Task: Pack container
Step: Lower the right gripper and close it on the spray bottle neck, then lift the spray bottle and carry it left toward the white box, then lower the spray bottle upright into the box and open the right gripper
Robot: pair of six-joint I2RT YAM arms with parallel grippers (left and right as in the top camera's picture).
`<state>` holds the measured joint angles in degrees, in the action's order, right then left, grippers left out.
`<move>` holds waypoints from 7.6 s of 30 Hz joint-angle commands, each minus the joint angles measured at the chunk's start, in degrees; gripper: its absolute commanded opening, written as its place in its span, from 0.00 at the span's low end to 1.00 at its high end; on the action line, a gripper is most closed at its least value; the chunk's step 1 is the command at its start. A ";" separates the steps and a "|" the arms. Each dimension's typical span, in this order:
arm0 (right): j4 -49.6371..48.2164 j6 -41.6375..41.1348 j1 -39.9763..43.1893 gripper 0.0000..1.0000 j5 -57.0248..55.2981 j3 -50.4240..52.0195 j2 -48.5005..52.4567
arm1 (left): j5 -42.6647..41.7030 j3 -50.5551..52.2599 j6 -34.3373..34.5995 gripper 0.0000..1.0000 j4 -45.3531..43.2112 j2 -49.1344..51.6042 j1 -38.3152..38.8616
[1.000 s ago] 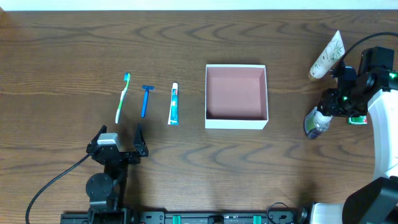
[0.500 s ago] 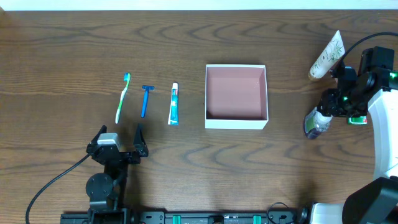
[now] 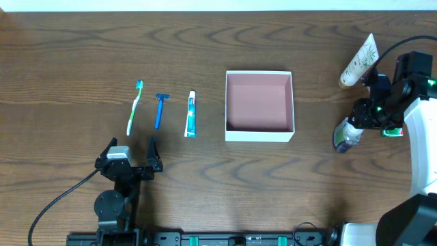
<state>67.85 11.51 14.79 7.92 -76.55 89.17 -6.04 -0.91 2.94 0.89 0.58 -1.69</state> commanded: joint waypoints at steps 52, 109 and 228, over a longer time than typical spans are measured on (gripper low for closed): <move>9.66 -3.32 -1.68 0.18 13.29 -20.63 2.23 | -1.03 0.68 -0.35 0.98 2.56 -0.35 0.28; 0.44 -6.75 -1.75 0.19 5.03 -9.22 2.23 | -1.03 0.68 -0.35 0.98 2.56 -0.35 0.28; -11.30 -20.90 -29.31 0.27 -2.56 -28.63 24.24 | -1.03 0.68 -0.35 0.98 2.56 -0.35 0.28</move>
<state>57.14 -8.99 -14.70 5.89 -103.66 114.17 -6.04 -0.93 2.94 0.89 0.58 -1.69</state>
